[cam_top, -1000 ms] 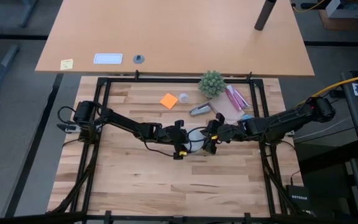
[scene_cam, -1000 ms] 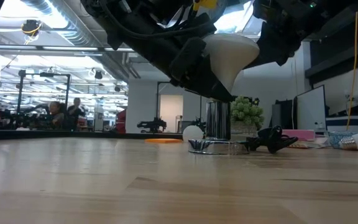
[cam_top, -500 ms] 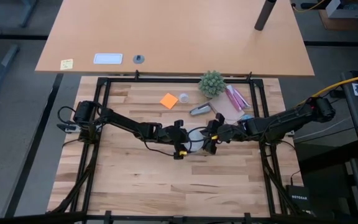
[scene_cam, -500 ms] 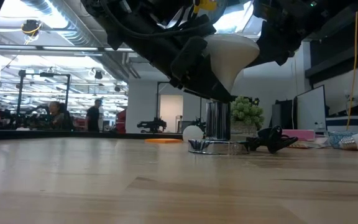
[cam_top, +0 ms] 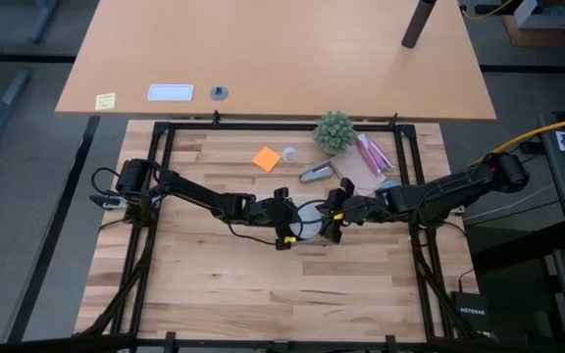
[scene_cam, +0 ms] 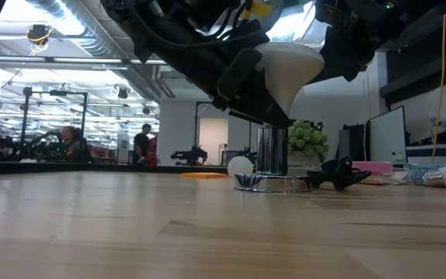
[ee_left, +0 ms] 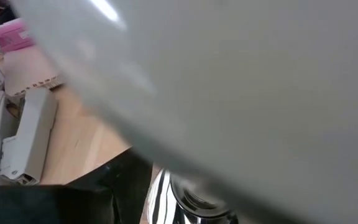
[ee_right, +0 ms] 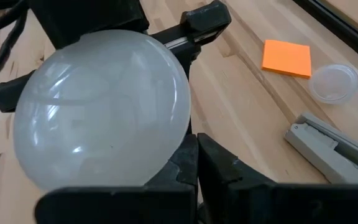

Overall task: Screw lightbulb
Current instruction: Insert the lightbulb in the silver lamp

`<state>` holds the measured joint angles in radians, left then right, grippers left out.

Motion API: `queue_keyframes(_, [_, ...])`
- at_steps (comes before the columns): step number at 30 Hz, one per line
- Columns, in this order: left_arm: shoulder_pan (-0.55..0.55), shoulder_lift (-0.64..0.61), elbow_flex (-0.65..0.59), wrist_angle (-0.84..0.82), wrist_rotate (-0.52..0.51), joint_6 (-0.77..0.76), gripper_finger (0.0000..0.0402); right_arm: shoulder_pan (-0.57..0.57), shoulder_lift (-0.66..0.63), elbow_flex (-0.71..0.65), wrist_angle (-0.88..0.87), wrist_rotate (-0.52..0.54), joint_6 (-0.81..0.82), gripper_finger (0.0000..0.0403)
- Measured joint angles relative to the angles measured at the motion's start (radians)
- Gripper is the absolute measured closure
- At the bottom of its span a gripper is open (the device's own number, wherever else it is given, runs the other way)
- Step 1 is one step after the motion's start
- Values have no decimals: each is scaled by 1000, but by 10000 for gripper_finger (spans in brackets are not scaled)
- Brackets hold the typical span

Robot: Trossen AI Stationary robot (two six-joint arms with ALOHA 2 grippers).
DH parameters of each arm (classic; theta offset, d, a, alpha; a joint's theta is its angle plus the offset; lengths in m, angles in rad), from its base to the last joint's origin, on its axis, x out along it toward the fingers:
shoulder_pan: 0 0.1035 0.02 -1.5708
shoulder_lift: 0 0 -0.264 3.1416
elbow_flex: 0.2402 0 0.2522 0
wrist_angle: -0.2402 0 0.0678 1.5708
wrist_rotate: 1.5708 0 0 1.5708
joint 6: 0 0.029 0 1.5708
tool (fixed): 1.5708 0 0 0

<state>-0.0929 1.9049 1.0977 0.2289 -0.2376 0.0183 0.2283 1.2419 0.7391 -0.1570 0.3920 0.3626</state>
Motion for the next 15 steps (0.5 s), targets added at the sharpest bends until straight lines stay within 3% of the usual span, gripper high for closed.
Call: queue_keyframes(15, [0, 2, -1, 9, -2, -45, 163, 0, 0, 0, 0, 47, 14, 397])
